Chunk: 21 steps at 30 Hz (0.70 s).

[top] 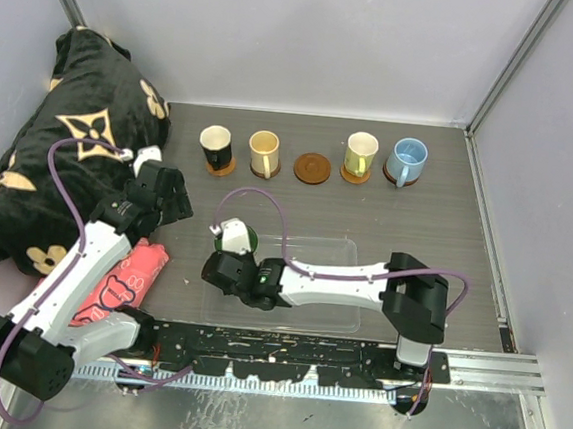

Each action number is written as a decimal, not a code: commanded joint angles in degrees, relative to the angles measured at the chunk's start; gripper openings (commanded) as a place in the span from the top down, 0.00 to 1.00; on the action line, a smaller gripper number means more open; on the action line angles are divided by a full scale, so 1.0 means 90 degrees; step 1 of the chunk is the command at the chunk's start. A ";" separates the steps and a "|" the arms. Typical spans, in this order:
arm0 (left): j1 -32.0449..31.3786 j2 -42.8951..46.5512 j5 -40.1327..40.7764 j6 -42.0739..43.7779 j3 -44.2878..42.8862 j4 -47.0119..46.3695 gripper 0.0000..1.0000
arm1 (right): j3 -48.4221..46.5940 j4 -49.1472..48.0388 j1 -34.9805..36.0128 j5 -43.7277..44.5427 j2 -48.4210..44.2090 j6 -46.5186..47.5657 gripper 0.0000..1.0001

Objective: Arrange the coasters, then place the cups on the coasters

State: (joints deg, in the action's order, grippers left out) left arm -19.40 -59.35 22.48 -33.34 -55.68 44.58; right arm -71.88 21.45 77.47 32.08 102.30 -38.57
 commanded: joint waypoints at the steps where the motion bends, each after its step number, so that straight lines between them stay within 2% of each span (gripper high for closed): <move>1: 0.0029 0.0145 -0.0046 0.0071 -0.0010 -0.0235 0.30 | -0.0433 0.0324 -0.0108 0.0129 0.0054 -0.0349 0.58; 5: 0.0030 0.0119 -0.0107 0.0072 -0.0014 -0.0264 0.30 | -0.0545 0.0605 -0.0129 0.0300 0.0112 -0.0526 0.65; 21: 0.0029 0.0118 -0.0149 0.0062 0.0010 -0.0328 0.30 | 0.0634 0.0496 -0.0444 0.0113 -0.0798 -0.0439 0.63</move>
State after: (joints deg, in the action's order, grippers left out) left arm -19.38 -59.22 21.19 -33.36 -55.68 44.36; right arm -67.83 27.09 74.17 32.21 100.27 -43.03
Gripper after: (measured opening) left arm 0.697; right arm 0.358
